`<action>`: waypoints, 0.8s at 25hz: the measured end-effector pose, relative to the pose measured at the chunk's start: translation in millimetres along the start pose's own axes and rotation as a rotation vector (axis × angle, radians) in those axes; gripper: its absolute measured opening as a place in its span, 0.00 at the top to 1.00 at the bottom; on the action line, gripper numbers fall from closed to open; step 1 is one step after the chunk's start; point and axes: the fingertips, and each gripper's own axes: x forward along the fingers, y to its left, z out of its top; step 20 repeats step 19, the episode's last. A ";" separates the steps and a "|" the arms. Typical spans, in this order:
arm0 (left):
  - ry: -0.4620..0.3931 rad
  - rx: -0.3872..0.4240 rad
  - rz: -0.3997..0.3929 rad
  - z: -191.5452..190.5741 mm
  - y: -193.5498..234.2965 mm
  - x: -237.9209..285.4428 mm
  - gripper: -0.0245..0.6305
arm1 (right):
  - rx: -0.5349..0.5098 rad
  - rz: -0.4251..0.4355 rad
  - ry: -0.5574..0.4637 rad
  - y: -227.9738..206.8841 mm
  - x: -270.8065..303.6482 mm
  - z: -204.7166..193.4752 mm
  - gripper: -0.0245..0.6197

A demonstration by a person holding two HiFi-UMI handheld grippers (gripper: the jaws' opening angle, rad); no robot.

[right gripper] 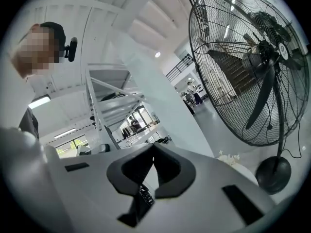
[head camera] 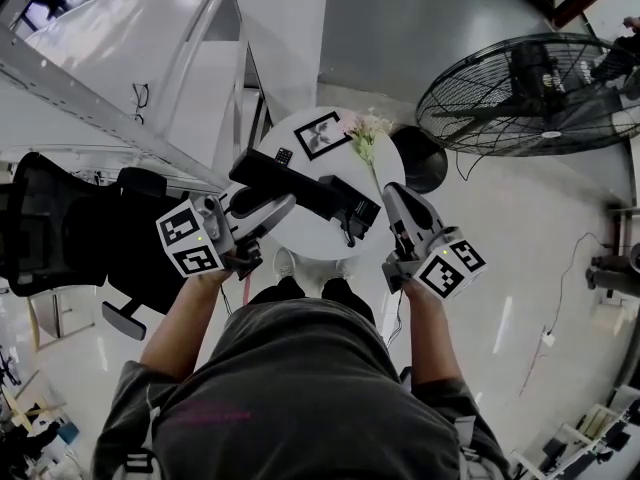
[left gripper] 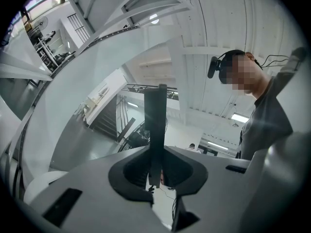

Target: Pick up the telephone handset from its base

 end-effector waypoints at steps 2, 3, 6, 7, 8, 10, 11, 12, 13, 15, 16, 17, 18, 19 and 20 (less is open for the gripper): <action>0.003 0.002 -0.002 -0.8 -0.5 1.1 0.84 | 0.001 -0.001 0.004 -0.8 -0.3 -1.2 0.93; 0.004 0.001 -0.002 -1.4 -0.7 1.5 0.84 | 0.001 -0.001 0.005 -1.1 -0.4 -1.5 0.93; 0.006 -0.005 0.000 -4.9 -0.6 2.0 0.84 | 0.001 -0.001 0.009 -2.1 -1.0 -3.2 0.93; 0.007 -0.007 0.000 -6.0 -0.6 2.2 0.84 | 0.002 -0.001 0.011 -2.6 -1.1 -3.6 0.93; 0.008 -0.008 0.000 -6.8 -0.8 2.6 0.84 | 0.002 -0.001 0.013 -2.9 -1.2 -3.8 0.93; 0.009 -0.011 0.000 -7.2 -1.4 3.7 0.84 | 0.002 -0.001 0.015 -3.2 -1.7 -3.5 0.93; 0.009 -0.012 0.000 -7.4 -1.5 4.3 0.84 | 0.003 0.000 0.015 -3.3 -1.9 -3.2 0.93; 0.010 -0.013 0.001 -7.9 -1.3 4.7 0.84 | 0.003 0.001 0.016 -3.5 -1.8 -3.2 0.93; 0.011 -0.015 0.003 -8.5 -0.8 5.0 0.84 | 0.004 0.002 0.016 -3.8 -1.5 -3.6 0.93; 0.013 -0.017 0.005 -10.1 1.0 5.7 0.84 | 0.005 0.004 0.019 -5.2 -0.3 -4.4 0.93; 0.014 -0.017 0.006 -10.8 1.9 6.4 0.84 | 0.006 0.005 0.020 -6.3 0.4 -4.6 0.93; 0.015 -0.018 0.007 -11.4 2.8 7.3 0.84 | 0.006 0.006 0.021 -7.6 0.9 -4.6 0.93; 0.015 -0.019 0.007 -12.1 3.7 8.4 0.84 | 0.006 0.006 0.023 -9.0 1.4 -4.6 0.93; 0.015 -0.019 0.008 -12.8 4.5 9.5 0.84 | 0.006 0.006 0.024 -10.4 1.8 -4.5 0.93; 0.015 -0.019 0.008 -12.8 4.5 9.5 0.84 | 0.006 0.006 0.024 -10.4 1.8 -4.5 0.93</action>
